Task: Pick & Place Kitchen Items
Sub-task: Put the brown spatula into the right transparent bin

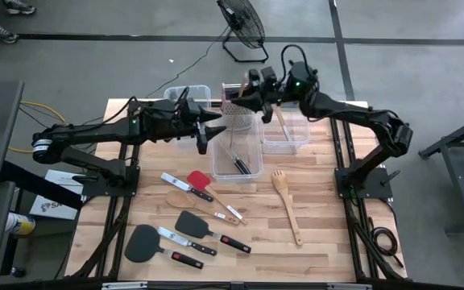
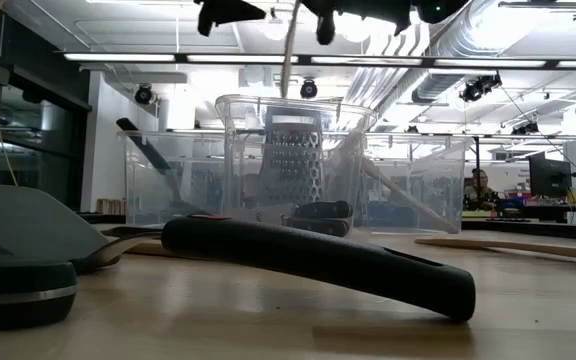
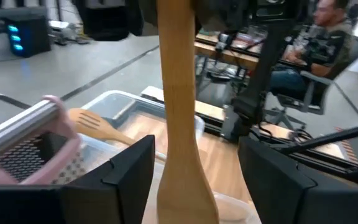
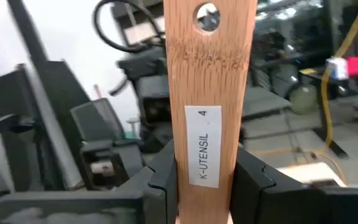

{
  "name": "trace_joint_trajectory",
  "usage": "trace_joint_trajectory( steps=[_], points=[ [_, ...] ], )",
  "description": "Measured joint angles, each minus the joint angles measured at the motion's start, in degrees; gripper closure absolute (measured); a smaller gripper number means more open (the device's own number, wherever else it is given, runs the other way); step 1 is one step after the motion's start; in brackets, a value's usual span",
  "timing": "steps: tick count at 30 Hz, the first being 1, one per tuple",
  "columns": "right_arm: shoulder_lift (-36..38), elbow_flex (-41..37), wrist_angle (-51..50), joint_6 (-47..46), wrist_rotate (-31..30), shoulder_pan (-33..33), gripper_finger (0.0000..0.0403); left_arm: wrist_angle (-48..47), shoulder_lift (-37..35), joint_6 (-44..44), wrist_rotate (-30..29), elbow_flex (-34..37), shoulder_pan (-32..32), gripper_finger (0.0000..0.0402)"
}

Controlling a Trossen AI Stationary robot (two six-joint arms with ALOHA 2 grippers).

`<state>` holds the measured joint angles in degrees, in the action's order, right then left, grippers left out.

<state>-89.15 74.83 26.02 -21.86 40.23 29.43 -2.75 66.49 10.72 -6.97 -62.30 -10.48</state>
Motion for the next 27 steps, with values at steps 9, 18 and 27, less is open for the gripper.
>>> trace_joint_trajectory(
  steps=[9, 18, 27],
  points=[
    [7.41, 0.00, -15.65, 4.64, -4.53, 6.92, 0.0316, -1.27, -2.00, 0.09, -4.36, -0.02, 0.00, 0.0173],
    [14.15, 0.04, -35.30, 16.52, -19.65, 12.90, 0.0316, -1.67, -2.00, 0.40, -4.77, -0.02, 0.00, 0.0172],
    [10.92, 0.02, -45.74, 21.58, -29.64, 14.60, 0.0316, -1.67, -2.00, 1.57, -5.41, -0.02, 0.00, 0.0172]
  ],
)
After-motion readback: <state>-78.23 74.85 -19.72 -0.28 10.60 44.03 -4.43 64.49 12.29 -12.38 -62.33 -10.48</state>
